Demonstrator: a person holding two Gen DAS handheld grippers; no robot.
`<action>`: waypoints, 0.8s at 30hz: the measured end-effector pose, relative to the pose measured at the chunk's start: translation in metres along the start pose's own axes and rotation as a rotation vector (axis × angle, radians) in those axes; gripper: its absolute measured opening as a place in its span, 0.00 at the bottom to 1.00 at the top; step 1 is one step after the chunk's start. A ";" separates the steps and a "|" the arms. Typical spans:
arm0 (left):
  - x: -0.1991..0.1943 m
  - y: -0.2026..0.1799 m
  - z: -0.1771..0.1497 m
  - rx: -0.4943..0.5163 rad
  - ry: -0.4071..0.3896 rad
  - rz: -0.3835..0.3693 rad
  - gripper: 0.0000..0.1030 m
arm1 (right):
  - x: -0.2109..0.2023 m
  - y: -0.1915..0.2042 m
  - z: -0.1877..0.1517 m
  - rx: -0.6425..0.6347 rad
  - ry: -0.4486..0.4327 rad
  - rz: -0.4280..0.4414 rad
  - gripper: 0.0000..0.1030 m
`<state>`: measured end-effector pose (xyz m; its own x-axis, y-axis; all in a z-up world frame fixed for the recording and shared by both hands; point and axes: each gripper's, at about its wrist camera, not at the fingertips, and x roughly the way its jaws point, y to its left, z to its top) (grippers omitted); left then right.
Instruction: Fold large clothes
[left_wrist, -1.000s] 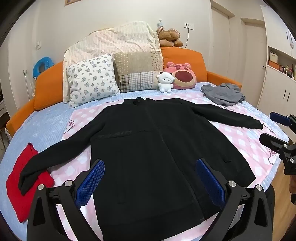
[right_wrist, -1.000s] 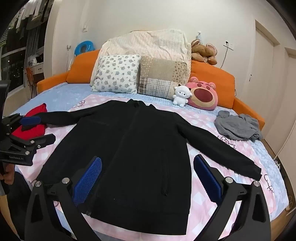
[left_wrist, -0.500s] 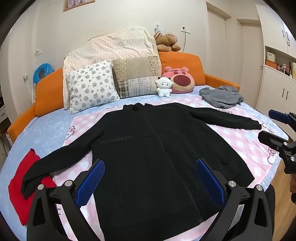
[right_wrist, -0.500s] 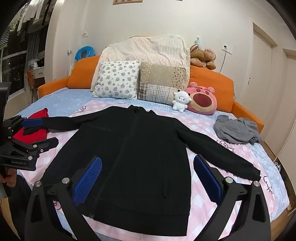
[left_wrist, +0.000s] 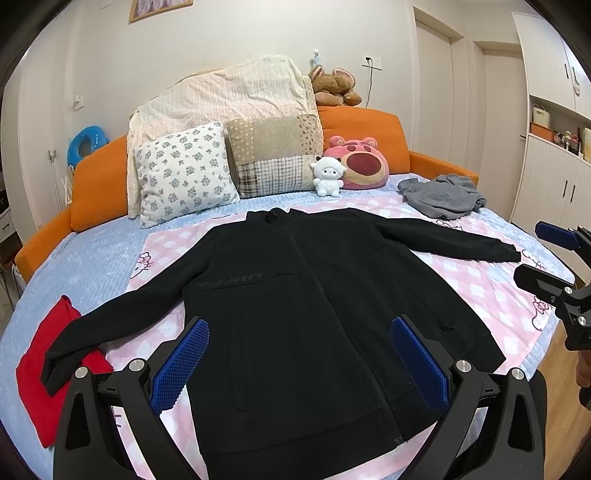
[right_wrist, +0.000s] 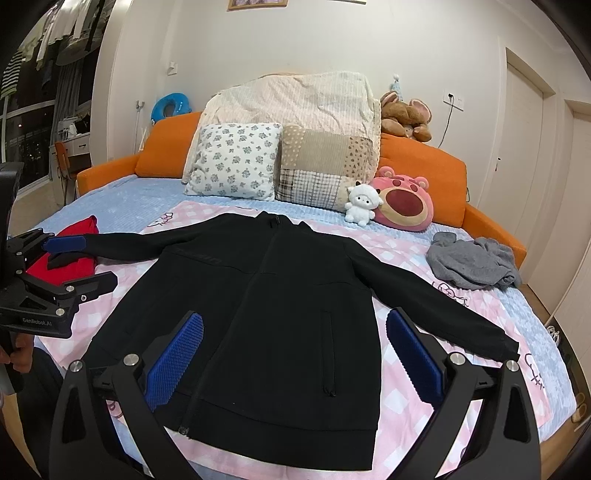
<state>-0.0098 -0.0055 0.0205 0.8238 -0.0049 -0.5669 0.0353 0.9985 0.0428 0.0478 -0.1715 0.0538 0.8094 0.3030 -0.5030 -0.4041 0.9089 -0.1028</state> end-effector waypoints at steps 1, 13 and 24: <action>0.000 -0.001 0.000 -0.001 0.000 0.002 0.97 | 0.000 0.001 0.000 -0.001 -0.001 0.001 0.96; -0.001 0.001 -0.001 -0.001 -0.003 0.002 0.97 | -0.002 -0.001 -0.001 0.002 -0.006 -0.002 0.96; -0.007 0.000 0.006 -0.004 -0.009 0.012 0.97 | -0.003 -0.004 0.004 0.008 -0.012 -0.001 0.96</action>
<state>-0.0122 -0.0062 0.0290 0.8293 0.0066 -0.5588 0.0230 0.9987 0.0459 0.0485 -0.1752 0.0593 0.8152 0.3052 -0.4923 -0.3995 0.9116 -0.0964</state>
